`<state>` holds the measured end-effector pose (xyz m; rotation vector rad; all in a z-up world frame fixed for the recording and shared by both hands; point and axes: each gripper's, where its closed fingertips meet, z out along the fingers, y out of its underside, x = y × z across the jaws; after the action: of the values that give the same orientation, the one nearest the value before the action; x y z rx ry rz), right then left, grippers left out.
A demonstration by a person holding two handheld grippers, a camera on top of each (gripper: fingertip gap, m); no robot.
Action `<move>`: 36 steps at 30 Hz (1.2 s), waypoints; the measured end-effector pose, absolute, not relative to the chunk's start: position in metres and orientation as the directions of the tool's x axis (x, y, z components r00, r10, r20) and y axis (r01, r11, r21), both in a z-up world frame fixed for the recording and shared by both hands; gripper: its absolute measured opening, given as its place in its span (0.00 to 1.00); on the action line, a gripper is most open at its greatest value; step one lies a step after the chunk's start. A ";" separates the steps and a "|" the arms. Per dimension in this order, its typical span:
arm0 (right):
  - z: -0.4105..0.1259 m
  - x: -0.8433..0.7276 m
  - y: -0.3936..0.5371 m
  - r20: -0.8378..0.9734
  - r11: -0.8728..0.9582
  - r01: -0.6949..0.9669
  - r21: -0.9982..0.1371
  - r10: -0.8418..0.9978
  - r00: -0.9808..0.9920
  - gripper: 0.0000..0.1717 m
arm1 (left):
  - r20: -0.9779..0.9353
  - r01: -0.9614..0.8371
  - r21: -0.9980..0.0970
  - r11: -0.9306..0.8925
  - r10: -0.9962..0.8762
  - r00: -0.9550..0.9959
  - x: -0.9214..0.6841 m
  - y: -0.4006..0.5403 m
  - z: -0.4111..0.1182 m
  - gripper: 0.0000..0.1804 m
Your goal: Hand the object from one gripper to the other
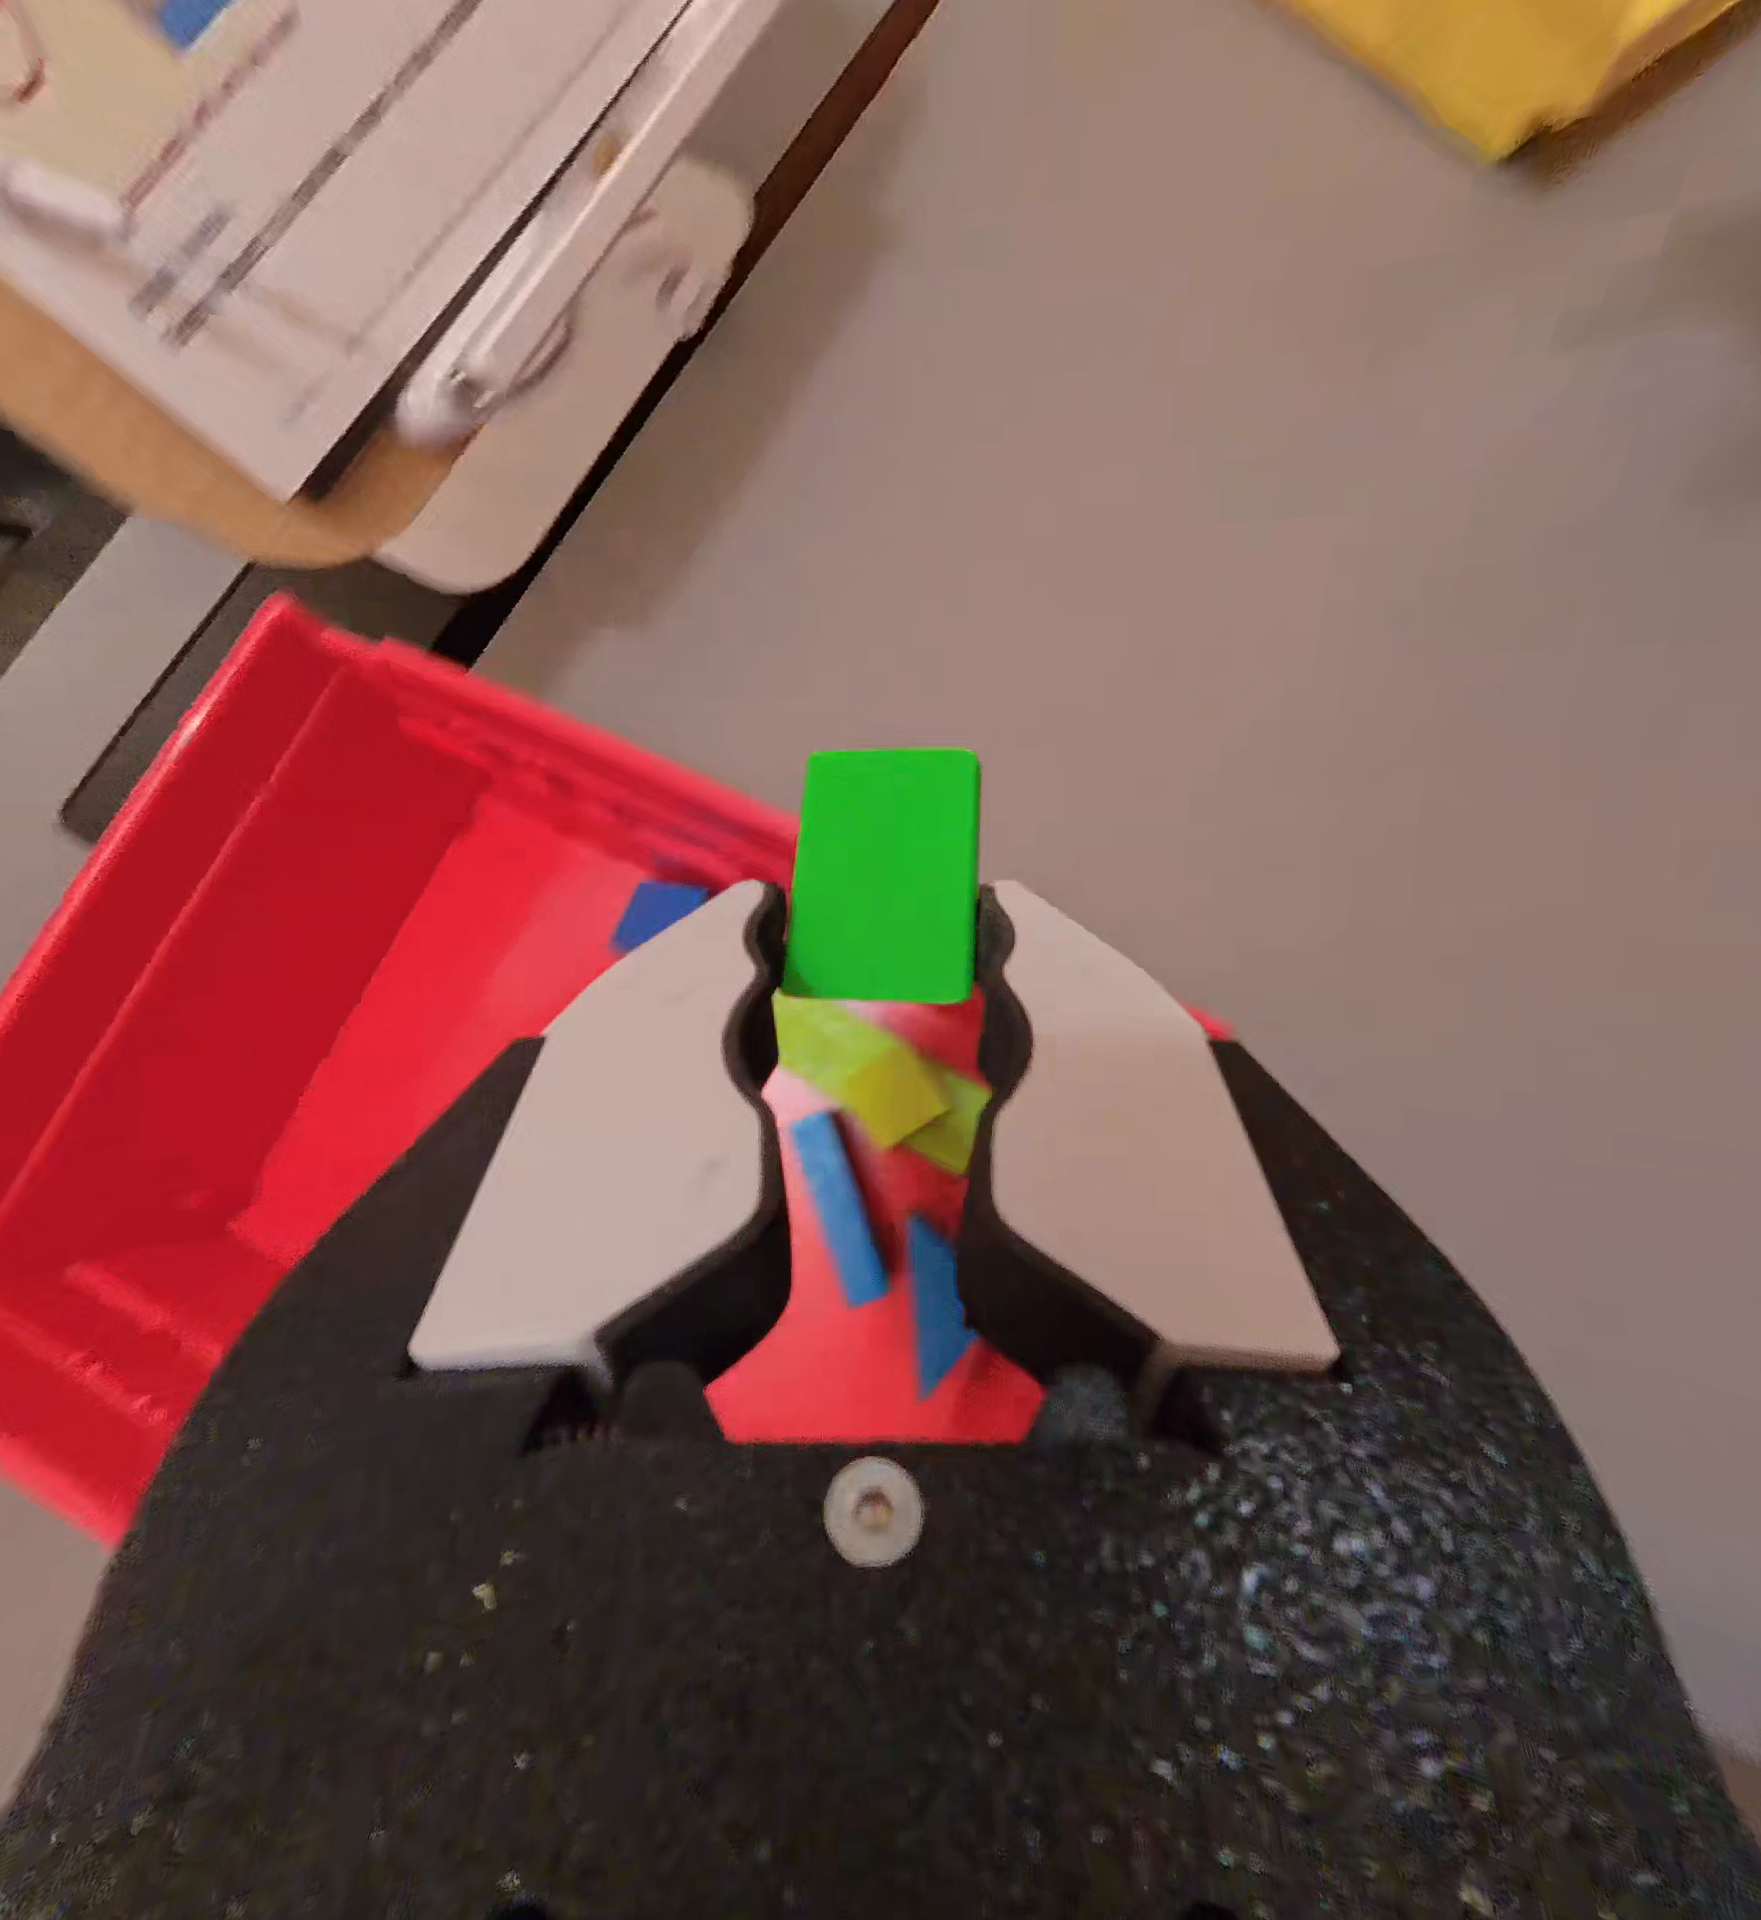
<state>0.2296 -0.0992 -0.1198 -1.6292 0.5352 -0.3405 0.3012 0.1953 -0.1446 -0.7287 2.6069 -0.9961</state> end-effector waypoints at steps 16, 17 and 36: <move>-0.086 0.165 -0.017 -0.131 0.101 -0.112 -0.989 -0.208 0.969 0.38 | 0.022 -0.076 -0.922 0.380 -0.144 -0.989 0.171 0.018 -0.095 0.19; -0.086 0.164 -0.016 -0.136 0.109 -0.117 -0.987 -0.196 0.971 0.37 | 0.017 -0.064 -0.928 0.366 -0.131 -0.991 0.166 0.011 -0.095 0.19; -0.083 0.157 -0.019 -0.052 0.092 -0.036 -0.995 -0.175 0.983 0.20 | 0.020 -0.070 -0.956 0.286 -0.174 -0.985 0.158 -0.023 -0.104 0.24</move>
<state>0.1575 -0.0189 -0.0834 -1.4773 0.1723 -0.1039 0.1581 -0.0228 -0.1040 -0.2332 2.4475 -1.8118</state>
